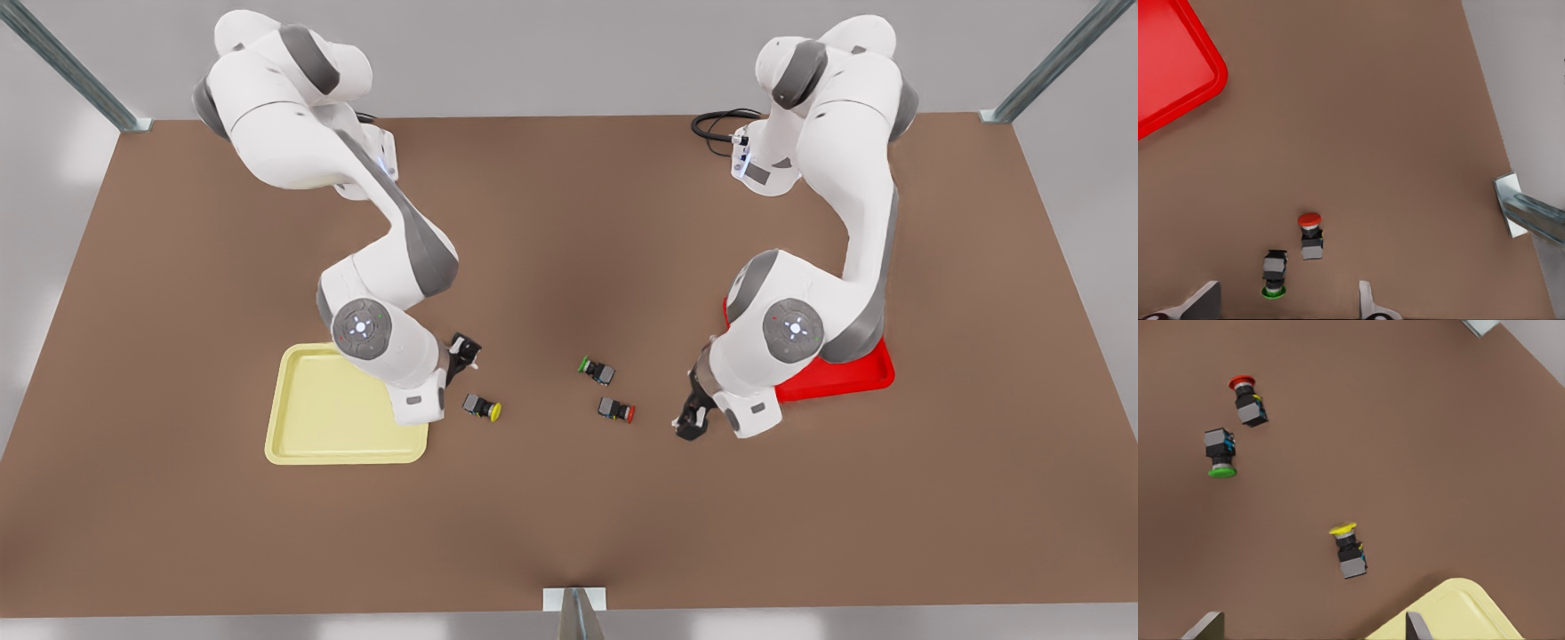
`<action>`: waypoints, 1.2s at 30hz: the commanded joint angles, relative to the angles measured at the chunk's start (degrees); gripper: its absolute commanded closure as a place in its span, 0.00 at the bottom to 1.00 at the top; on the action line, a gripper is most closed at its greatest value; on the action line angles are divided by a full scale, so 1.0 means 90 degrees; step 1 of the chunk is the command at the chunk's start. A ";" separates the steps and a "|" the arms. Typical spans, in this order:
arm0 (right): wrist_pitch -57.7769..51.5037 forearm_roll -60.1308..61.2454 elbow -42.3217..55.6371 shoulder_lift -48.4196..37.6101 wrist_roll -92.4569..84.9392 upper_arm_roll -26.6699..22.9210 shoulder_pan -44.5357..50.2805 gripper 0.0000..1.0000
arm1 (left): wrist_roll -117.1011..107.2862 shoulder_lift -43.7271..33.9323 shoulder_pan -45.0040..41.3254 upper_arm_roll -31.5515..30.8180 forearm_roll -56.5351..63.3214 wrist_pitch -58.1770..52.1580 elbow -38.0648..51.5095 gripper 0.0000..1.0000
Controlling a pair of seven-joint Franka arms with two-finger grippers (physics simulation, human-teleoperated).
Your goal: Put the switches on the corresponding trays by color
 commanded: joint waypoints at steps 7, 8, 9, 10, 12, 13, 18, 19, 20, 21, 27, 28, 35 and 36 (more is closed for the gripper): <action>0.0125 -0.0027 0.0061 0.0693 0.0015 -0.0047 0.0110 0.00 | -0.0944 0.0665 -0.0678 0.0003 0.0040 0.0554 0.0221 0.02; 0.0125 -0.0027 0.0061 0.0752 -0.0034 -0.0057 0.0090 0.00 | -0.0944 0.0674 -0.0737 0.0003 0.0089 0.0505 0.0202 0.02; 0.0125 -0.0027 0.0051 0.0781 -0.0015 -0.0057 0.0071 0.00 | -0.0905 0.0772 -0.0796 0.0003 0.0196 0.0583 0.0192 0.02; 0.0125 -0.0027 0.0051 0.0878 0.0005 -0.0057 0.0090 0.00 | -0.0788 0.0889 -0.0864 0.0003 0.0431 0.0661 0.0192 0.02; 0.0145 -0.0027 0.0061 0.1015 0.0044 -0.0057 0.0110 0.00 | -0.0749 0.1055 -0.0874 0.0013 0.0772 0.0983 0.0192 0.02; 0.0311 -0.0027 0.0042 0.1152 0.0054 -0.0057 0.0120 0.00 | -0.0720 0.1123 -0.0874 0.0023 0.0918 0.1080 0.0192 0.02; 0.0457 -0.0076 0.0051 0.1445 -0.0025 -0.0067 0.0110 0.00 | -0.0515 0.1182 -0.0864 0.0013 0.1300 0.1178 -0.0228 0.02; 0.0457 -0.0076 0.0051 0.1455 -0.0015 -0.0106 0.0120 0.00 | -0.0446 0.1173 -0.0864 0.0013 0.1271 0.1549 -0.0559 0.02; 0.0467 -0.0066 0.0061 0.1484 -0.0005 -0.0106 0.0120 0.00 | -0.0436 0.1172 -0.0854 0.0013 0.1271 0.1773 -0.0687 0.03; 0.0535 -0.0076 0.0051 0.1542 -0.0015 -0.0106 0.0120 0.00 | -0.0349 0.1172 -0.0835 0.0013 0.1261 0.2007 -0.0872 0.03; 0.1189 -0.0789 -0.0153 0.1611 -0.0142 -0.0204 0.0149 0.00 | -0.0192 0.1192 -0.0854 0.0023 0.1329 0.2311 -0.1371 0.03; 0.1326 -0.0896 -0.0280 0.1592 -0.0152 -0.0213 0.0100 0.00 | -0.0202 0.1182 -0.0854 0.0023 0.1329 0.2243 -0.1429 0.03; 0.1610 -0.1043 -0.0974 0.1367 -0.0249 -0.0135 -0.0027 0.00 | -0.0846 0.1290 -0.0932 0.0013 0.1251 0.2389 -0.1693 0.03; 0.1619 -0.1043 -0.1013 0.1357 -0.0249 -0.0135 0.0012 0.00 | -0.1003 0.1329 -0.0952 0.0013 0.1251 0.2389 -0.1664 0.03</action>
